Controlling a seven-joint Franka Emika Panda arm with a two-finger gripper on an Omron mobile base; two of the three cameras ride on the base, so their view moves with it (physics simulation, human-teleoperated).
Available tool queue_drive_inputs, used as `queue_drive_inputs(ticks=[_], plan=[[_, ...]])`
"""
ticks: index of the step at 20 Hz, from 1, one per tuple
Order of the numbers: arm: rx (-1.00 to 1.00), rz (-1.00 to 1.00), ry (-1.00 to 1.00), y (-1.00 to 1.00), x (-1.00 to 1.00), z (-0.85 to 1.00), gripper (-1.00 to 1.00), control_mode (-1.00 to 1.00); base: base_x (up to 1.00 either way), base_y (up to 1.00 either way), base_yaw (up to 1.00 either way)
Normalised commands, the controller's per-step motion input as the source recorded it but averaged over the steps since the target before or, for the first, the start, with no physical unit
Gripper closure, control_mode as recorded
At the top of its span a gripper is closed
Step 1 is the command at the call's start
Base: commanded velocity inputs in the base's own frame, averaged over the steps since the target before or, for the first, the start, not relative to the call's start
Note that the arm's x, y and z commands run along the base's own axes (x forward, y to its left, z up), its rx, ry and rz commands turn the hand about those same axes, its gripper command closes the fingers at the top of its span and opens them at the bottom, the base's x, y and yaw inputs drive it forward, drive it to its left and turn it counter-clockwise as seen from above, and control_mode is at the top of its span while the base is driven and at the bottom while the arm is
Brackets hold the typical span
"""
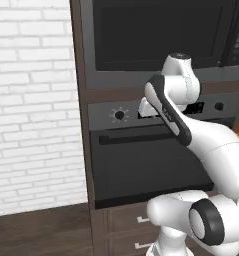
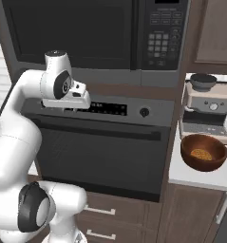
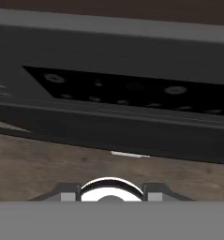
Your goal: Open the microwave, place the bowl with waffle inside the microwave, then close the microwave door and turn it on.
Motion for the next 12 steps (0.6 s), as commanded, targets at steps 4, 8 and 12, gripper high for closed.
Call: queue_drive_inputs(ticks=[4, 8, 12], plan=[[0.0, 0.0, -0.04, 0.0, 0.0, 0.0, -1.0, 1.0, -0.05, -0.09, 0.0], [0.0, 0.0, 0.0, 0.0, 0.0, 0.0, -1.0, 1.0, -0.51, -0.78, -0.01], [0.0, 0.0, 0.0, 0.0, 0.0, 0.0, -1.0, 1.0, -0.56, -1.0, 0.05]])
